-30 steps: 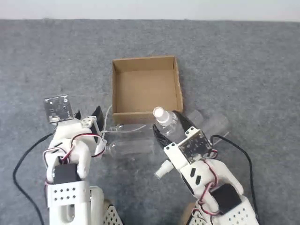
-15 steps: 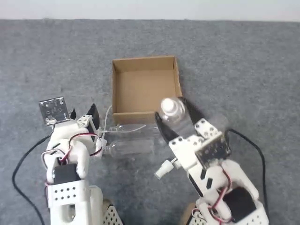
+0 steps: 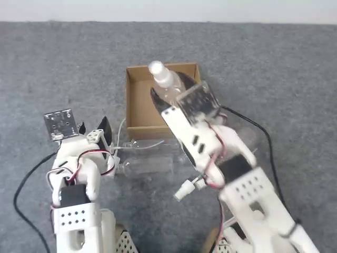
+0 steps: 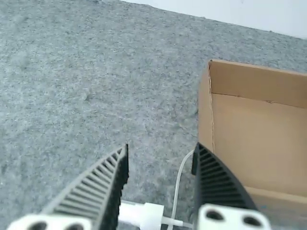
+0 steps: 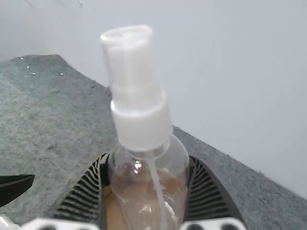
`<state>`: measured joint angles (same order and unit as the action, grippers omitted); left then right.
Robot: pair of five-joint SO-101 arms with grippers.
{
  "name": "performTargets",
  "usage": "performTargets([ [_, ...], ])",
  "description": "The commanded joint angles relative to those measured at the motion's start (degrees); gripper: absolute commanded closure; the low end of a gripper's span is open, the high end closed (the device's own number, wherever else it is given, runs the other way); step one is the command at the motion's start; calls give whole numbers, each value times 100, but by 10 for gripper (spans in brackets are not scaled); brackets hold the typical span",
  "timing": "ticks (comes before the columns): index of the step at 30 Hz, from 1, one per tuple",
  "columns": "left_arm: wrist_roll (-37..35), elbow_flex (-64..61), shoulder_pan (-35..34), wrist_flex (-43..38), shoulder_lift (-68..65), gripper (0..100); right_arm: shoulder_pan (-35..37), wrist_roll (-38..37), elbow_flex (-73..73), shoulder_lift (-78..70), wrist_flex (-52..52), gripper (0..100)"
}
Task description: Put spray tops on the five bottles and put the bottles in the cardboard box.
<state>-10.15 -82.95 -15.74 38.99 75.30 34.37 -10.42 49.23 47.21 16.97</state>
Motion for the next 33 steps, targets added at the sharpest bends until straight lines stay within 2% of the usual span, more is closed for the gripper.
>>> performTargets([
  [1, 18, 66, -35, -167, 114, 798, -224, 53, -615, -840, -1007, 991],
  [13, 18, 22, -35, -185, 114, 798, -708, 70, -1204, -3275, -2958, 991],
  [29, 18, 13, -35, -167, 114, 798, -919, 79, -2303, -5965, -3952, 991],
  [33, 18, 13, -35, -167, 114, 798, -1138, 695, -2646, -6299, -3916, 990],
])
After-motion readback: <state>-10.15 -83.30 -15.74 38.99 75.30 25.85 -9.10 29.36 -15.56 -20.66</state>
